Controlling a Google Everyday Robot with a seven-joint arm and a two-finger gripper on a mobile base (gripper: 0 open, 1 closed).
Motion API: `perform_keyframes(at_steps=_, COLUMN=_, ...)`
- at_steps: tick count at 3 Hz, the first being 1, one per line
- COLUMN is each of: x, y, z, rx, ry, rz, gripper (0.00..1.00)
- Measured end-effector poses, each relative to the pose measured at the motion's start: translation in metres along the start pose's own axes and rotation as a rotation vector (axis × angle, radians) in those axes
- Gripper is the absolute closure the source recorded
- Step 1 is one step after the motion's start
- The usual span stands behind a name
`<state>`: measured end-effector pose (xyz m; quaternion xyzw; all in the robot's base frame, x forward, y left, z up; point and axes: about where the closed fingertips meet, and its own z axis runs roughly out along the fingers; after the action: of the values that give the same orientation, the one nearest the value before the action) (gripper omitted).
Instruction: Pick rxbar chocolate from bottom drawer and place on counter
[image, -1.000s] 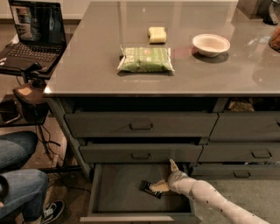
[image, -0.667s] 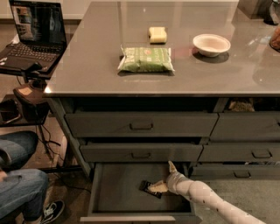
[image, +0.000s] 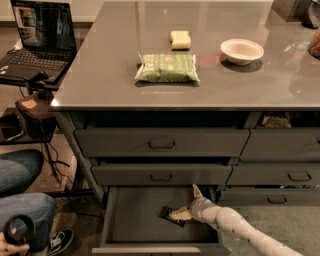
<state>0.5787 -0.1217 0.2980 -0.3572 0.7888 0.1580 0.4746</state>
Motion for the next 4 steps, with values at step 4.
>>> perform_keyframes(at_steps=4, x=0.105, y=-0.005, z=0.056, rx=-0.015, ry=0.121, rz=0.077, gripper=0.0)
